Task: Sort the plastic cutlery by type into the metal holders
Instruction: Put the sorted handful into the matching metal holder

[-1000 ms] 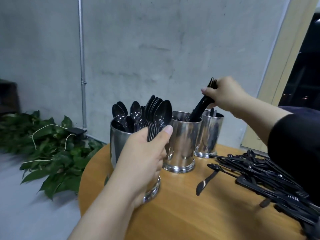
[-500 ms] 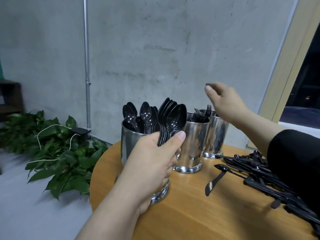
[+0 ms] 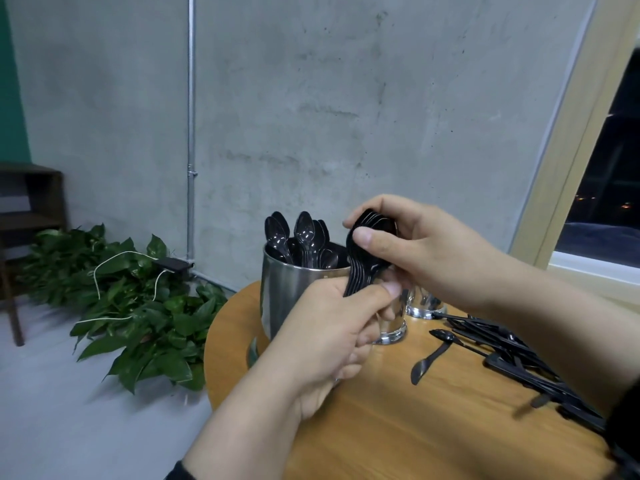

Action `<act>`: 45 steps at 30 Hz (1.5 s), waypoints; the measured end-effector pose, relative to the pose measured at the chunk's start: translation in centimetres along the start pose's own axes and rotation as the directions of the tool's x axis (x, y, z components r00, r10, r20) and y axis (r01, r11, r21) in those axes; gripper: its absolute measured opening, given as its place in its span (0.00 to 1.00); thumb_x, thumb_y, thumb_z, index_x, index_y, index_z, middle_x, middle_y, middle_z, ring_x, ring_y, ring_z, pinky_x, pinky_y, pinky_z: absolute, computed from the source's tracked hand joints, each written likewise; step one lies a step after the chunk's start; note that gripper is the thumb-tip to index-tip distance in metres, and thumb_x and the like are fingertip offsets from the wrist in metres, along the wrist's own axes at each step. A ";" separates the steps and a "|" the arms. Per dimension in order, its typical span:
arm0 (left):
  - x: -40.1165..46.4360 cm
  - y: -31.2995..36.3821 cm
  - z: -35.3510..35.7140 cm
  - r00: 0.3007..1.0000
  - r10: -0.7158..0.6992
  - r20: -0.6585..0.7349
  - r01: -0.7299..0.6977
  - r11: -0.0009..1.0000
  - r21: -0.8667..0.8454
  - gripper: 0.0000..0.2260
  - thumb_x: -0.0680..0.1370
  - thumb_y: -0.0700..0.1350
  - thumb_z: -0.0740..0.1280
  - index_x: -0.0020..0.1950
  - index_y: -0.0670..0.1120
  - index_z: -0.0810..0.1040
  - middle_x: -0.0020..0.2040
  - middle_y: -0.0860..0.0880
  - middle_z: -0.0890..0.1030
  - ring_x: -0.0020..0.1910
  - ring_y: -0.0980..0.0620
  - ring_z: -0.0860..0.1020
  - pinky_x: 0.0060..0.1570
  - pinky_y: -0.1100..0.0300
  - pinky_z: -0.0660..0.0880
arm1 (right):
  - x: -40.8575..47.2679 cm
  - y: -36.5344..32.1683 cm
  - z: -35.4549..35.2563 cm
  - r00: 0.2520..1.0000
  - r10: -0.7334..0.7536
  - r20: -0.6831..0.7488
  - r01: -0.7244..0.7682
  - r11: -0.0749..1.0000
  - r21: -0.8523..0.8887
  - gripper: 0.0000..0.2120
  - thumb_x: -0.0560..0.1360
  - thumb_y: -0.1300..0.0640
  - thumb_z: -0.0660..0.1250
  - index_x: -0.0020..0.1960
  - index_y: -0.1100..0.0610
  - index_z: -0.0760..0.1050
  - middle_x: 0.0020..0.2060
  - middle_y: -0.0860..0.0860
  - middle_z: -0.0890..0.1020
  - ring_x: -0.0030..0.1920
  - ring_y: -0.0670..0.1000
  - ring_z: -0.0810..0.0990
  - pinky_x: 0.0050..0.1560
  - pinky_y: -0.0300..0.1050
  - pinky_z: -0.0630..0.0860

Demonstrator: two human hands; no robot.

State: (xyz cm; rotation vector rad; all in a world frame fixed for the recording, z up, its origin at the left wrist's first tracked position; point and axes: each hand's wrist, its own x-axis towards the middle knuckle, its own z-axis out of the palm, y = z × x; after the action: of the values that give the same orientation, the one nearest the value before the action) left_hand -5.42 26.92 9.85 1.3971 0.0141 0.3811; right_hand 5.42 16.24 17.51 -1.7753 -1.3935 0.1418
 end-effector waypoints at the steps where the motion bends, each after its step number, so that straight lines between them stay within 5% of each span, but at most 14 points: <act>1: -0.1 0.1 0.0 1.000 0.001 -0.003 -0.001 1.000 0.002 0.13 0.78 0.51 0.70 0.36 0.48 0.77 0.27 0.49 0.65 0.22 0.55 0.59 0.20 0.66 0.53 | 0.1 -0.1 0.2 1.000 -0.007 -0.005 0.007 1.000 0.016 0.05 0.79 0.46 0.67 0.52 0.45 0.78 0.37 0.64 0.80 0.30 0.57 0.78 0.35 0.56 0.75; 5: -0.2 0.5 -0.5 0.982 0.155 -0.110 -0.142 0.983 0.117 0.13 0.78 0.52 0.72 0.38 0.48 0.75 0.28 0.48 0.71 0.22 0.52 0.65 0.20 0.63 0.62 | 1.2 -0.8 0.2 0.992 -0.051 -0.118 0.044 0.997 -0.063 0.04 0.80 0.51 0.67 0.49 0.51 0.77 0.36 0.65 0.78 0.31 0.52 0.74 0.31 0.45 0.71; 7: -0.3 0.7 -0.9 0.912 0.327 -0.247 -0.271 0.933 0.235 0.09 0.77 0.54 0.73 0.41 0.51 0.80 0.34 0.48 0.79 0.26 0.52 0.74 0.24 0.60 0.72 | 2.2 -1.5 -0.5 0.972 -0.083 -0.222 0.071 0.995 -0.063 0.03 0.81 0.55 0.67 0.48 0.52 0.76 0.34 0.60 0.76 0.30 0.51 0.74 0.29 0.41 0.71; 11: -0.2 0.5 -3.0 0.456 0.703 -0.546 -0.365 0.707 0.606 0.03 0.81 0.50 0.68 0.54 0.54 0.79 0.52 0.55 0.79 0.46 0.61 0.77 0.47 0.71 0.73 | 4.8 -2.4 -2.8 0.889 -0.160 -0.429 0.106 0.983 -0.148 0.05 0.81 0.54 0.67 0.46 0.50 0.75 0.33 0.53 0.78 0.31 0.51 0.74 0.35 0.48 0.75; 12: -0.1 0.4 -3.6 0.439 0.728 -0.527 -0.341 0.677 0.652 0.04 0.82 0.48 0.66 0.56 0.53 0.78 0.54 0.56 0.78 0.50 0.62 0.76 0.51 0.72 0.71 | 5.5 -2.2 -3.1 0.886 -0.172 -0.430 0.090 0.975 -0.204 0.05 0.81 0.53 0.66 0.47 0.52 0.75 0.33 0.55 0.79 0.31 0.52 0.75 0.36 0.50 0.76; 16: 0.9 -1.4 -5.0 0.605 0.708 -0.365 -0.252 0.605 0.755 0.09 0.82 0.41 0.64 0.58 0.48 0.82 0.58 0.58 0.78 0.57 0.69 0.73 0.57 0.81 0.62 | 7.8 -0.3 -1.5 0.946 -0.107 -0.306 -0.048 0.888 -0.458 0.09 0.82 0.51 0.65 0.53 0.58 0.75 0.31 0.50 0.78 0.25 0.43 0.73 0.30 0.38 0.70; 20: 1.4 -2.2 -5.3 0.618 0.729 -0.294 -0.270 0.547 0.792 0.12 0.79 0.44 0.62 0.53 0.45 0.85 0.52 0.60 0.79 0.53 0.74 0.72 0.54 0.81 0.62 | 8.1 1.6 1.2 0.990 0.031 -0.140 -0.108 0.810 -0.577 0.13 0.83 0.47 0.62 0.57 0.56 0.77 0.42 0.48 0.82 0.44 0.49 0.81 0.41 0.43 0.72; 27: 1.6 -2.2 -3.9 0.538 0.812 -0.224 -0.369 0.466 0.804 0.10 0.79 0.41 0.63 0.54 0.43 0.84 0.53 0.53 0.81 0.53 0.65 0.75 0.56 0.78 0.65 | 5.3 4.2 -0.6 0.975 0.028 -0.219 -0.138 0.853 -0.503 0.24 0.85 0.42 0.50 0.70 0.53 0.73 0.60 0.51 0.81 0.61 0.52 0.79 0.63 0.51 0.74; 30: 1.7 -2.5 -2.0 0.442 0.880 -0.173 -0.456 0.387 0.801 0.09 0.80 0.40 0.63 0.51 0.41 0.83 0.50 0.50 0.81 0.52 0.53 0.78 0.55 0.67 0.72 | 2.4 5.2 -2.9 0.959 0.013 -0.284 -0.159 0.852 -0.499 0.21 0.85 0.44 0.53 0.69 0.52 0.74 0.60 0.50 0.82 0.60 0.51 0.79 0.63 0.52 0.75; 33: 2.1 -3.0 0.7 0.412 0.900 -0.140 -0.538 0.364 0.760 0.09 0.80 0.40 0.63 0.49 0.41 0.83 0.46 0.51 0.80 0.46 0.53 0.78 0.48 0.63 0.73 | -2.2 6.1 -5.2 0.931 0.023 -0.364 -0.215 0.841 -0.497 0.19 0.85 0.45 0.55 0.68 0.51 0.76 0.57 0.47 0.82 0.59 0.46 0.79 0.56 0.43 0.75; 36: 2.6 -3.7 4.6 0.528 0.843 -0.105 -0.577 0.447 0.683 0.08 0.80 0.42 0.63 0.48 0.44 0.82 0.43 0.54 0.79 0.43 0.57 0.76 0.43 0.64 0.72 | -8.4 7.7 -7.3 0.921 0.121 -0.371 -0.311 0.802 -0.510 0.19 0.82 0.41 0.56 0.67 0.46 0.76 0.57 0.42 0.82 0.58 0.43 0.79 0.56 0.44 0.76; 40: 3.6 -6.0 10.1 0.816 0.571 0.096 -0.478 0.570 0.669 0.07 0.82 0.47 0.64 0.49 0.49 0.82 0.43 0.56 0.80 0.42 0.58 0.75 0.45 0.58 0.73 | -17.0 10.7 -10.0 0.891 0.256 -0.376 -0.432 0.736 -0.521 0.17 0.81 0.41 0.58 0.65 0.44 0.77 0.56 0.40 0.82 0.54 0.34 0.77 0.52 0.34 0.73; 42: 3.9 -7.4 12.9 0.902 0.356 0.244 -0.411 0.536 0.738 0.08 0.83 0.52 0.64 0.53 0.53 0.81 0.48 0.56 0.81 0.47 0.57 0.77 0.51 0.54 0.75 | -21.1 12.0 -11.4 0.866 0.304 -0.397 -0.487 0.695 -0.529 0.15 0.81 0.43 0.59 0.64 0.42 0.77 0.55 0.38 0.81 0.54 0.32 0.76 0.51 0.33 0.71; 45: 3.4 -9.1 16.9 0.889 0.057 0.454 -0.445 0.333 0.831 0.13 0.83 0.58 0.61 0.63 0.56 0.78 0.57 0.56 0.79 0.57 0.54 0.77 0.58 0.52 0.76 | -26.3 13.8 -13.1 0.847 0.338 -0.409 -0.524 0.656 -0.543 0.12 0.81 0.44 0.60 0.61 0.42 0.78 0.53 0.35 0.80 0.54 0.34 0.77 0.53 0.37 0.73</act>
State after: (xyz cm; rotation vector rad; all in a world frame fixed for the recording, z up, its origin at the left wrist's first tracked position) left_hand 4.01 10.62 4.96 2.6536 -0.3587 0.3936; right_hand 13.21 -13.22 6.16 -2.5766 -0.8132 -0.3709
